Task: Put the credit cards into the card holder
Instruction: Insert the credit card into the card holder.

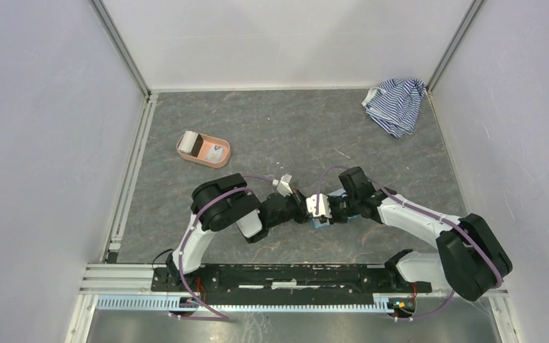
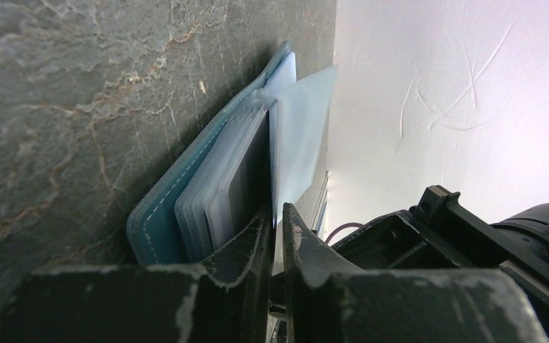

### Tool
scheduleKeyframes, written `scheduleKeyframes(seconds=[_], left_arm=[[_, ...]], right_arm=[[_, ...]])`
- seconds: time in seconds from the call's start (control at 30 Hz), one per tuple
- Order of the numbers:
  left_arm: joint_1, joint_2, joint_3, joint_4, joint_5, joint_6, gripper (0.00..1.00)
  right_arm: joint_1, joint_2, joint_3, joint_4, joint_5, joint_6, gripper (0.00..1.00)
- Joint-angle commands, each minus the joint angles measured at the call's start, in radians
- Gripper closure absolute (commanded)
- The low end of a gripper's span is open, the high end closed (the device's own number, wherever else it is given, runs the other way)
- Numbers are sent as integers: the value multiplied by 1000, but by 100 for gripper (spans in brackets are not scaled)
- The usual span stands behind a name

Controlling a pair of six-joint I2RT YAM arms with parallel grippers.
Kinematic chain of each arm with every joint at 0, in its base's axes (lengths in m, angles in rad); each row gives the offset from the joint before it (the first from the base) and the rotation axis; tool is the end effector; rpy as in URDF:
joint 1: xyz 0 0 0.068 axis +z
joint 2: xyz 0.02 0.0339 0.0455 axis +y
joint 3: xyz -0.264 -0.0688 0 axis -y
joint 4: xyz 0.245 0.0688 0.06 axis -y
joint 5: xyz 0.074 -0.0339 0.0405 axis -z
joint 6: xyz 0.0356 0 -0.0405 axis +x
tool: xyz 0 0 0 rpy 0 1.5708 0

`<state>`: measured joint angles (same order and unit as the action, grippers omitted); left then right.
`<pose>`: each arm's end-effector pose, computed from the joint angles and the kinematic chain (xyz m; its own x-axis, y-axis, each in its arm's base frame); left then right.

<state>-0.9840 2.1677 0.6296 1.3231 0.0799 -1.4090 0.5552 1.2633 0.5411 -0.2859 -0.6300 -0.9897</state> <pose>0.1877 -0.2875 0.0656 -0.8809 -0.4520 -0.1406 0.0241 0.2538 -0.9670 0.1746 0.1330 0.1613 0.1847 -0.6802 -0.7094 -0.9812 -0.0867 -0.1724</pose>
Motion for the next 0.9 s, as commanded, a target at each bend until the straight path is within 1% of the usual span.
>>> scheduleKeyframes(seconds=[0.0,0.17,0.87], left_arm=[[1,55,-48,-165,-30,13,81],[2,55,-51,-159,-29,12,80],[13,55,-50,-159,-22,13,75]], right_arm=[[8,13,25,0,27,-13,98],[25,-4,18,16,56,-14,98],[27,26,77,-47,208,-12,99]])
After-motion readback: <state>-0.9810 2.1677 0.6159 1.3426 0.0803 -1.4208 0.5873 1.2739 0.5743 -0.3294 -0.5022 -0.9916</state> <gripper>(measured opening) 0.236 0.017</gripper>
